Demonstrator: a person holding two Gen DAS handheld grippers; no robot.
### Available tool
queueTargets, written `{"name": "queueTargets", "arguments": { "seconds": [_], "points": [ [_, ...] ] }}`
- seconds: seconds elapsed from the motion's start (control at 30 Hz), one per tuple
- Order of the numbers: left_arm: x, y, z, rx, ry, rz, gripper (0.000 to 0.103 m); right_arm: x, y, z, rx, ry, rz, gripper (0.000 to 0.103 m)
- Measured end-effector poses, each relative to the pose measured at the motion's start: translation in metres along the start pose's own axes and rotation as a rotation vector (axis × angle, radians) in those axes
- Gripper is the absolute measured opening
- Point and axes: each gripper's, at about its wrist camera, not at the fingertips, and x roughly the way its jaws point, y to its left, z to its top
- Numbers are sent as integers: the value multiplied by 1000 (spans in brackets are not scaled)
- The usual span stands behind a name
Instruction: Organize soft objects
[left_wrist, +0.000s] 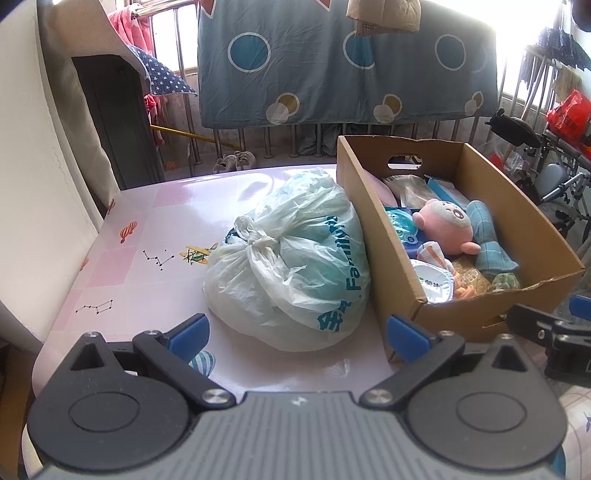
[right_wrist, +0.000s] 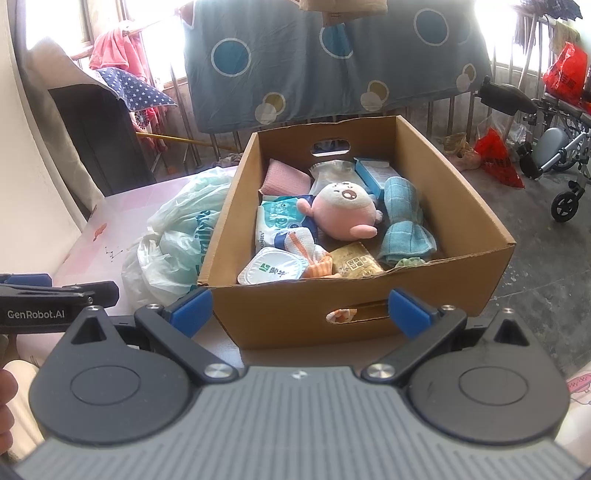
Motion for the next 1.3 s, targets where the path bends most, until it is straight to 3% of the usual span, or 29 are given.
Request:
{"name": "queueTargets", "arguments": {
  "seconds": [1.3],
  "points": [
    [0, 0, 0, -11, 7, -7, 103, 2, -2, 5, -25, 17, 13, 102]
  ]
}}
